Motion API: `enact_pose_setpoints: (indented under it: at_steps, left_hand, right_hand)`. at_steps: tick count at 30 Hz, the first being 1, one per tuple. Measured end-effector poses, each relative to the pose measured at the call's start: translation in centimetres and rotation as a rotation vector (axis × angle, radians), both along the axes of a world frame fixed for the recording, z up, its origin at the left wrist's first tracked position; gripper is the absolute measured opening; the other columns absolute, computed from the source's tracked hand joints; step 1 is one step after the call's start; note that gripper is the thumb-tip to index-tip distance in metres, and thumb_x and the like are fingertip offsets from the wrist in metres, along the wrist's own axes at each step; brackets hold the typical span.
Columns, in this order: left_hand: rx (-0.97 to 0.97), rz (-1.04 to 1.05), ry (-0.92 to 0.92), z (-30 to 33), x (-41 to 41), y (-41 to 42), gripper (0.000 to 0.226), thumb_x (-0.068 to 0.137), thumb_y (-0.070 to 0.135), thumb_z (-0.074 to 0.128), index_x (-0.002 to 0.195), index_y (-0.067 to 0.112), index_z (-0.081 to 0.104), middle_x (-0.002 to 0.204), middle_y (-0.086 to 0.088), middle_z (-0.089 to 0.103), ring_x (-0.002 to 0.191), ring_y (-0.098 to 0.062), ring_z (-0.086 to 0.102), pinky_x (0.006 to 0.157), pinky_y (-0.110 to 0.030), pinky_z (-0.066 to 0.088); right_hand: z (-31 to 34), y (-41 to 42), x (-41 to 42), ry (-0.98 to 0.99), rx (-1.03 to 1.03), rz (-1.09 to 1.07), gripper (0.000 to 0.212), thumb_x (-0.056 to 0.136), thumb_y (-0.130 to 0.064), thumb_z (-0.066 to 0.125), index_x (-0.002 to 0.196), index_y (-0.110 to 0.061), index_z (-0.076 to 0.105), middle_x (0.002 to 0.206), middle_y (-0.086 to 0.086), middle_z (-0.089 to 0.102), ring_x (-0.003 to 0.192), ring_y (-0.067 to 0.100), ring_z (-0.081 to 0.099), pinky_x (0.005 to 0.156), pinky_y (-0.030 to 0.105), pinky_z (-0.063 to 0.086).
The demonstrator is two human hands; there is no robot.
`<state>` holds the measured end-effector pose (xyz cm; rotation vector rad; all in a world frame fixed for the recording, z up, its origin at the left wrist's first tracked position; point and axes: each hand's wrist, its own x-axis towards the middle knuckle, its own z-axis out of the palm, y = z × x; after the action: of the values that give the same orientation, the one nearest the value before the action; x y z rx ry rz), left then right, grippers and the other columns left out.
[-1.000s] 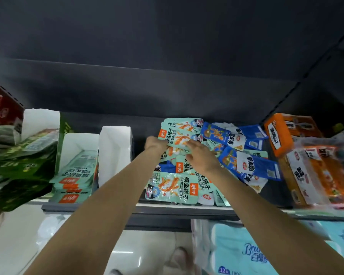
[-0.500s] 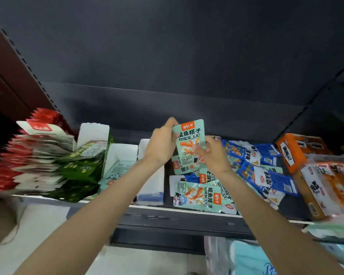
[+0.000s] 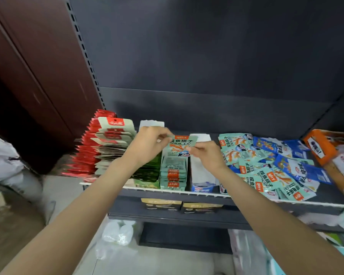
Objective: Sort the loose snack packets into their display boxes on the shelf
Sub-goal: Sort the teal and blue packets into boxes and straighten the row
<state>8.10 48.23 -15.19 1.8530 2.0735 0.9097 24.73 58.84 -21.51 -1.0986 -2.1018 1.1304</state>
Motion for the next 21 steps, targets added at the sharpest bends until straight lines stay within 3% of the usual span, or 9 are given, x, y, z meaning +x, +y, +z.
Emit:
enact_pose_setpoints:
  at_steps: [2,4,6,8,10,13,15,17,21]
  left_hand:
    - [-0.046,-0.029,0.064,-0.5,-0.5,-0.5,0.019,0.092,0.016,0.057,0.105,0.012,0.071,0.102,0.0,0.071,0.092,-0.011,0.062,0.085,-0.018,0.043]
    - [-0.097,-0.09,0.176,-1.0,-0.7,-0.8,0.02,0.093,0.015,0.056,0.105,0.012,0.072,0.105,-0.002,0.071,0.097,-0.016,0.062,0.086,-0.022,0.044]
    - [-0.101,-0.138,0.277,-1.0,-1.0,-1.0,0.02,0.093,0.013,0.054,0.099,0.01,0.073,0.099,-0.007,0.071,0.098,-0.019,0.059,0.086,-0.03,0.047]
    - [-0.057,-0.138,0.325,-0.6,-1.2,-1.0,0.021,0.092,0.014,0.054,0.101,0.014,0.074,0.096,-0.006,0.071,0.102,-0.019,0.055,0.086,-0.035,0.048]
    - [-0.089,-0.153,0.405,-0.4,-1.4,-1.0,0.024,0.093,0.017,0.054,0.107,0.02,0.073,0.101,-0.002,0.07,0.108,-0.018,0.053,0.089,-0.035,0.047]
    - [-0.198,-0.198,0.584,-1.0,-1.1,-0.8,0.028,0.094,0.022,0.049,0.112,0.026,0.07,0.11,-0.002,0.066,0.114,-0.02,0.05,0.092,-0.035,0.043]
    - [-0.251,-0.207,0.705,-1.7,-0.5,-0.6,0.03,0.094,0.029,0.047,0.115,0.024,0.068,0.12,0.0,0.062,0.119,-0.02,0.043,0.097,-0.035,0.036]
    - [-0.301,-0.216,0.758,-2.4,0.1,-0.4,0.036,0.093,0.039,0.045,0.115,0.02,0.067,0.13,0.004,0.054,0.125,-0.02,0.035,0.103,-0.035,0.027]
    - [-0.322,-0.182,0.608,-2.7,2.0,1.1,0.037,0.094,0.042,0.046,0.123,0.024,0.06,0.135,0.006,0.047,0.127,-0.017,0.032,0.104,-0.034,0.022]
  right_hand:
    - [-0.6,-0.5,-0.1,-0.038,-0.028,-0.015,0.041,0.087,-0.023,0.066,0.054,-0.002,0.056,0.05,0.004,0.037,0.055,0.014,0.033,0.057,0.028,0.026]
    - [-1.0,-0.8,-0.2,-0.059,-0.054,-0.011,0.029,0.089,-0.017,0.064,0.061,-0.007,0.067,0.051,-0.007,0.054,0.054,0.002,0.045,0.058,0.021,0.033]
    - [-1.1,-1.0,-0.4,-0.079,-0.076,0.013,0.026,0.09,-0.019,0.062,0.075,0.001,0.071,0.066,0.011,0.066,0.062,0.013,0.053,0.064,0.024,0.036]
    - [-1.2,-1.0,-0.6,-0.127,-0.064,0.025,0.032,0.091,-0.021,0.06,0.083,0.01,0.067,0.078,0.028,0.062,0.068,0.029,0.049,0.062,0.026,0.033]
    - [-1.0,-1.1,-0.9,-0.202,0.0,0.029,0.029,0.094,-0.016,0.056,0.094,0.009,0.068,0.089,0.024,0.067,0.078,0.028,0.057,0.061,0.021,0.036]
    - [-0.6,-1.6,-1.1,-0.23,0.035,0.033,0.027,0.095,-0.005,0.049,0.117,-0.004,0.065,0.122,0.011,0.064,0.114,0.022,0.058,0.092,0.012,0.037]
    - [-0.8,-1.5,-1.0,-0.311,0.045,0.128,0.031,0.095,-0.001,0.046,0.12,-0.008,0.064,0.126,0.01,0.061,0.12,0.023,0.054,0.102,0.022,0.037]
    - [-1.1,-1.1,-0.6,-0.389,0.038,0.212,0.036,0.095,0.002,0.044,0.122,-0.011,0.063,0.127,0.008,0.061,0.119,0.023,0.054,0.101,0.027,0.039]
    - [-0.8,0.4,1.7,-0.219,0.055,0.104,0.035,0.093,0.002,0.046,0.121,-0.013,0.063,0.119,0.005,0.065,0.113,0.014,0.058,0.102,0.026,0.043]
